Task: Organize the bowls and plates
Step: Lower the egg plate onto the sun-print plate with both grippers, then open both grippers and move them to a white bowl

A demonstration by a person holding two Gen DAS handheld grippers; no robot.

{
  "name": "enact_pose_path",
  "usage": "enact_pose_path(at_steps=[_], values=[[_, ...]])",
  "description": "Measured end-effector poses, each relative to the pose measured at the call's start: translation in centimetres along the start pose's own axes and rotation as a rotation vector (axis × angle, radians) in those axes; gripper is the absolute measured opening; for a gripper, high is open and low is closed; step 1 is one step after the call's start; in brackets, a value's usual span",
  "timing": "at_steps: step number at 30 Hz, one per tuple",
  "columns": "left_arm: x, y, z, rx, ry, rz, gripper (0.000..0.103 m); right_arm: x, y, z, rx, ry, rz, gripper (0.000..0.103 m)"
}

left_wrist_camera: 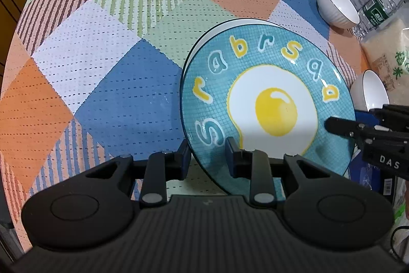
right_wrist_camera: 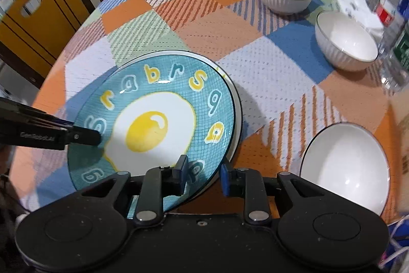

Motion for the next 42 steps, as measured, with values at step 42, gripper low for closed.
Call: enact_pose_path(at_steps=[42], values=[[-1.6, 11.7, 5.7, -0.188, -0.190, 0.070, 0.052, 2.0, 7.9, 6.3, -0.125, 0.191, -0.152, 0.049]])
Point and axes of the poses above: each gripper's, at about its wrist camera, not at the fingertips, and y roughly against the way its jaws point, x to its left, z to its top, the point moved 6 cm from there along -y, roughly the way its jaws point, and after that the axes turned 13 degrees about z, right-handed, at the moved point
